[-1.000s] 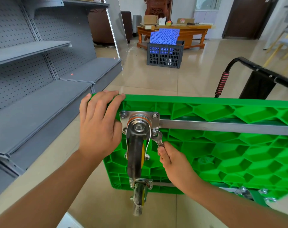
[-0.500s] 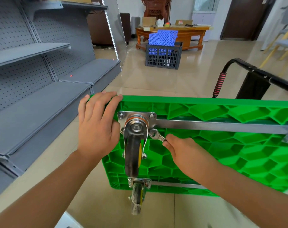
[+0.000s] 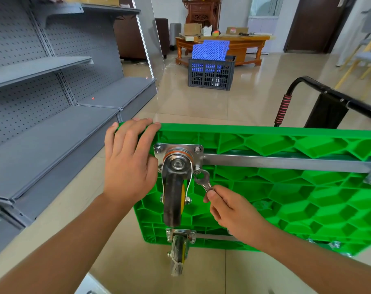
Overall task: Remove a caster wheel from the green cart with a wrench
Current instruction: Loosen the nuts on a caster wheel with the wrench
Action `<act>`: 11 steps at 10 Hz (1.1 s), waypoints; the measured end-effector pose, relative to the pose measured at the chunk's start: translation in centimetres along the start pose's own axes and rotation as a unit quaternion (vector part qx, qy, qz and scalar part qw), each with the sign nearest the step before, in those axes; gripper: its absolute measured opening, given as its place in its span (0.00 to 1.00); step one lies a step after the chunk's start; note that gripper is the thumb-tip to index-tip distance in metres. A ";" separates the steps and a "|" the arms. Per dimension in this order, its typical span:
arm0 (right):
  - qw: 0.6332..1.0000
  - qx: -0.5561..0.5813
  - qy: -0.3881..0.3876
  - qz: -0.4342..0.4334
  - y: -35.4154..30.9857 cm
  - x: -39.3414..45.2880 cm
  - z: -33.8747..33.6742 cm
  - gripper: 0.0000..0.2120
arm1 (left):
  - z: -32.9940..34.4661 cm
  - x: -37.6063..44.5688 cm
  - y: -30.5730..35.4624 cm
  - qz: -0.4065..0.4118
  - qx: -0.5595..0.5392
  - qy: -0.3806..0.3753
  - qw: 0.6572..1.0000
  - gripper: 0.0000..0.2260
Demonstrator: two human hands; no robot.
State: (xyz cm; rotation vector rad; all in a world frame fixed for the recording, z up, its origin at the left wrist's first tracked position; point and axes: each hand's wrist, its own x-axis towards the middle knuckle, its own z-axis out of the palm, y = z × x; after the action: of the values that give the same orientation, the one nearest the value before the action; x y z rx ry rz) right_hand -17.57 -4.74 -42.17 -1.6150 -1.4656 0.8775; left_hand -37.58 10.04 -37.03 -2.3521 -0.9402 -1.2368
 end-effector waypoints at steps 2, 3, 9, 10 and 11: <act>0.999 0.029 0.032 0.031 0.3 0.9 1.2 0.12 | -0.1 0.1 0.0 -0.002 -0.003 -0.002 1.000 0.25; 0.997 0.043 0.053 0.032 0.6 1.2 1.5 0.12 | -0.1 0.1 0.1 -0.002 -0.003 0.001 1.000 0.25; 0.992 0.101 0.062 0.037 0.5 2.5 3.7 0.14 | 0.3 0.0 -0.1 0.000 0.003 0.012 1.000 0.25; 0.996 0.031 0.080 0.027 0.9 2.3 3.5 0.14 | 0.3 0.1 0.0 0.000 0.002 0.011 1.000 0.25; 0.990 -0.090 0.106 -0.004 1.2 2.1 1.8 0.14 | 0.4 0.2 -0.1 0.001 0.001 0.013 1.000 0.25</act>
State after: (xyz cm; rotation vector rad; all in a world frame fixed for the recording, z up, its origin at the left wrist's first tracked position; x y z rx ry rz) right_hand -18.39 -2.52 -44.10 -1.7735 -1.4315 0.5615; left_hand -37.34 10.33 -37.11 -2.3287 -0.9286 -1.2629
